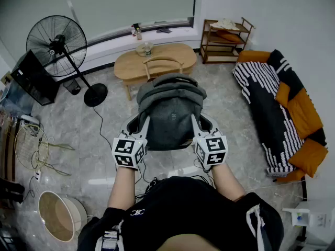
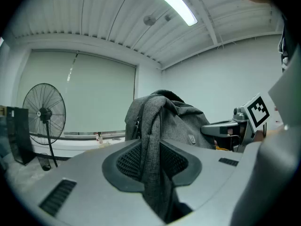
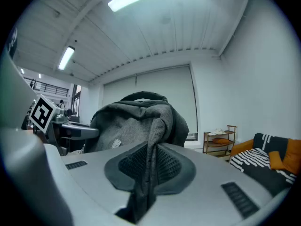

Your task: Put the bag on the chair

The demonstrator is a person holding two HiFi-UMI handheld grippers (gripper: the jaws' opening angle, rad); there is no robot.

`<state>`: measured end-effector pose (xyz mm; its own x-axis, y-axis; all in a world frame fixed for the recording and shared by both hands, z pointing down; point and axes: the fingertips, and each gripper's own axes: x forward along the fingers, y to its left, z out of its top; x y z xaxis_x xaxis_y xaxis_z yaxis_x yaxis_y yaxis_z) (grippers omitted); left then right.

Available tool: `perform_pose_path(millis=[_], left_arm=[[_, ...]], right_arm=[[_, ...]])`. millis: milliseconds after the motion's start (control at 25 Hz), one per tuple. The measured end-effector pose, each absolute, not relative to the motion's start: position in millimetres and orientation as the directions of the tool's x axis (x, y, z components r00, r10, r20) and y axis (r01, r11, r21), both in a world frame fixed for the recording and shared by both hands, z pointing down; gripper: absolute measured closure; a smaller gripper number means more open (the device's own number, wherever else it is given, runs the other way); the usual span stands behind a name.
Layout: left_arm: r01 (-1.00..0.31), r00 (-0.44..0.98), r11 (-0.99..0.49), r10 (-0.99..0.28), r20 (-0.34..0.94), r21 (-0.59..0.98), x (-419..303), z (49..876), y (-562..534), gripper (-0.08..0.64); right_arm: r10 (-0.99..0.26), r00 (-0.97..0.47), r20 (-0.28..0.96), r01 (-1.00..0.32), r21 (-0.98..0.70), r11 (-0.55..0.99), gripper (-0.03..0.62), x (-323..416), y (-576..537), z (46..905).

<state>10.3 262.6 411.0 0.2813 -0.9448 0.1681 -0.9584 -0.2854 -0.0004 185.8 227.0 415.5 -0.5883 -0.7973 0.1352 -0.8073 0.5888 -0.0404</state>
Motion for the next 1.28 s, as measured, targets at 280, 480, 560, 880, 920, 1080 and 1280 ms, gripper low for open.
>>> perform_pose_path(millis=[280,480,560,880,920,1080,1280], left_arm=[[-0.963,0.269,-0.263,-0.948,0.169,0.060,16,427,291,0.448],[-0.965,0.261,-0.252,-0.950,0.169,0.071,13,425,301,0.448],[-0.966,0.256,-0.247,-0.951,0.174,0.076,10,428,306,0.448],[-0.966,0.257,-0.244,-0.947,0.193,0.090,-10,438,301,0.448],[-0.965,0.259,-0.246,-0.947,0.192,0.088,-14,438,297,0.448],[-0.963,0.269,-0.259,-0.945,0.187,0.078,-36,440,285,0.448],[-0.956,0.293,-0.285,-0.942,0.161,0.075,-70,436,265,0.448]], right_arm=[[-0.785,-0.603,0.142,-0.797,-0.047,0.603,0.534,193,252,426],[-0.772,-0.613,0.166,-0.789,-0.079,0.609,0.529,190,260,429],[-0.767,-0.618,0.175,-0.785,-0.086,0.613,0.529,188,263,433],[-0.766,-0.616,0.184,-0.787,-0.100,0.609,0.528,168,257,442],[-0.768,-0.613,0.183,-0.789,-0.099,0.606,0.528,165,254,442],[-0.778,-0.603,0.176,-0.797,-0.085,0.598,0.528,143,243,443],[-0.797,-0.584,0.157,-0.811,-0.072,0.580,0.528,109,226,439]])
